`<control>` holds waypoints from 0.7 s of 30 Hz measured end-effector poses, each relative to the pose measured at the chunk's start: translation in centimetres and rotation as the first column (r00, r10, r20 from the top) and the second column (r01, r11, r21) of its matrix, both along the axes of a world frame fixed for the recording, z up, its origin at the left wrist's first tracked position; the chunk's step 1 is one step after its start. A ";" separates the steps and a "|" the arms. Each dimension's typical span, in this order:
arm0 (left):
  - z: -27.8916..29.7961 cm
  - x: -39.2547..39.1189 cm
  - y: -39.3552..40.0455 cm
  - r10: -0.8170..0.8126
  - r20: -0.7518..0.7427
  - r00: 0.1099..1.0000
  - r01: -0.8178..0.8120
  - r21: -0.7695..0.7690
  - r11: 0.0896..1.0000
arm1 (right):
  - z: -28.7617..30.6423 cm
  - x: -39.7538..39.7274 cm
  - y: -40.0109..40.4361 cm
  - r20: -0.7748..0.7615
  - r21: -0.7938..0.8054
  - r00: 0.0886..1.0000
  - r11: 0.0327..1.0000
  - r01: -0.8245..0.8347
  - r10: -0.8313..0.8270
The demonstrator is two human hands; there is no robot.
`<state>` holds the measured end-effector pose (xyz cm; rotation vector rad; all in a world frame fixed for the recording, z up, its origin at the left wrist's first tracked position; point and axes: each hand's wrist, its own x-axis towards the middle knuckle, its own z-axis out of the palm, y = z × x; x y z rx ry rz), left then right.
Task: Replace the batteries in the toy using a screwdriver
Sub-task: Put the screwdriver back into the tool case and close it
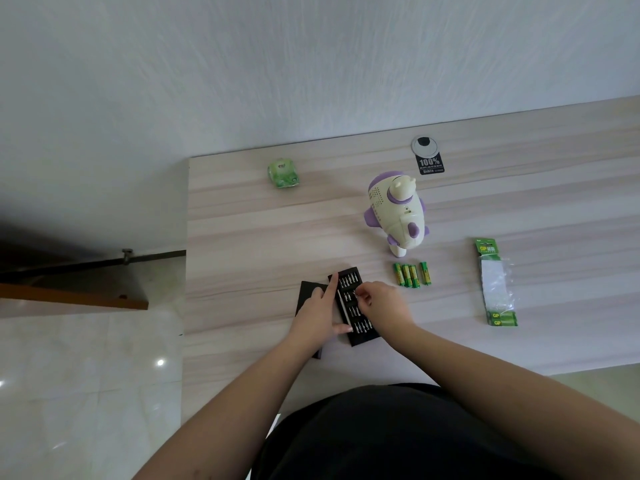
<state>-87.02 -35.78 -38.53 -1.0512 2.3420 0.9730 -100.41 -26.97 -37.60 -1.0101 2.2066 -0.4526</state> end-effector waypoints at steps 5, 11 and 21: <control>0.0 0.1 -0.1 0.029 -0.025 0.999 -0.028 0.027 0.999 | -0.1 0.1 -0.3 -0.025 -0.032 1.000 0.999 -0.011 0.011; 0.0 0.1 -0.2 0.032 -0.031 0.999 -0.031 0.031 0.999 | -0.3 0.3 -0.6 -0.096 0.007 0.993 0.998 -0.063 0.063; 0.3 -0.1 -0.3 0.036 -0.016 0.999 -0.035 0.028 0.999 | -0.6 0.1 -0.4 -0.281 0.087 0.874 0.918 -0.387 0.395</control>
